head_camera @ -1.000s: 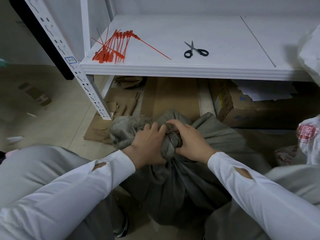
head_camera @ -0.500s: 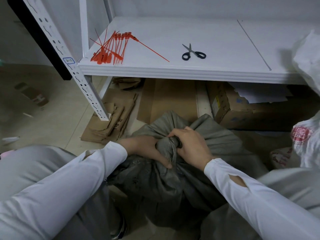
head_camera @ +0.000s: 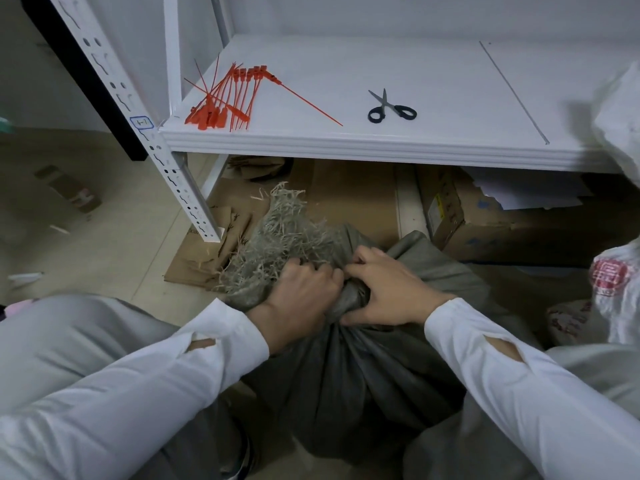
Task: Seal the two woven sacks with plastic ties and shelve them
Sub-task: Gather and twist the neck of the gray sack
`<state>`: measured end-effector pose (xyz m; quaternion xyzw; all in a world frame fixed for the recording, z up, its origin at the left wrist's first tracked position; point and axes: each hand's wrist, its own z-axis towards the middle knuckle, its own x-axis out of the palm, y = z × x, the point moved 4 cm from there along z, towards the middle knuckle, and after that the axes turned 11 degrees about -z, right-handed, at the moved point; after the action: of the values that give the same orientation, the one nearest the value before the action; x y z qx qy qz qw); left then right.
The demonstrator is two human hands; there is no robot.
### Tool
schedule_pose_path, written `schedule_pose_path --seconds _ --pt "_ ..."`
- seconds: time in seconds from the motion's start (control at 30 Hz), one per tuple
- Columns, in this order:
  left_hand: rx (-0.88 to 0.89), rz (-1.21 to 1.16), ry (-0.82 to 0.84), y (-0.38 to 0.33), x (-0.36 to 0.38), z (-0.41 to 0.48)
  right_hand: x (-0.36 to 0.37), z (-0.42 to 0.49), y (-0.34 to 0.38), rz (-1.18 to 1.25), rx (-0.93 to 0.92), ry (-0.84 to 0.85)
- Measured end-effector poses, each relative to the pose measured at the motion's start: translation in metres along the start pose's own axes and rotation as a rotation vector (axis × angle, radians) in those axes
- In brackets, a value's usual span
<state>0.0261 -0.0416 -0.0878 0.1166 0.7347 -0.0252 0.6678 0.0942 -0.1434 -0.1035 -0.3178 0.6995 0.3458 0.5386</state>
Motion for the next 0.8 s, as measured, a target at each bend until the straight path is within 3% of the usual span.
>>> schedule_pose_path --seconds 0.13,0.33,0.47,0.63,0.8 --pt "0.029 -0.053 -0.006 0.001 -0.005 0.004 -0.001 0.003 0.007 -0.142 -0.042 -0.176" --pt "0.02 -0.357 0.231 0.032 -0.003 0.017 0.017 0.0 0.021 -0.276 -0.163 -0.297" --pt "0.184 -0.309 0.049 0.038 -0.004 0.028 0.016 -0.003 0.028 -0.394 -0.247 -0.387" --pt "-0.05 -0.584 0.381 0.034 0.035 0.024 0.019 -0.005 0.03 -0.487 -0.269 -0.419" --pt "-0.187 -0.459 0.342 0.024 0.038 0.02 0.015 -0.002 0.026 -0.425 -0.228 -0.41"
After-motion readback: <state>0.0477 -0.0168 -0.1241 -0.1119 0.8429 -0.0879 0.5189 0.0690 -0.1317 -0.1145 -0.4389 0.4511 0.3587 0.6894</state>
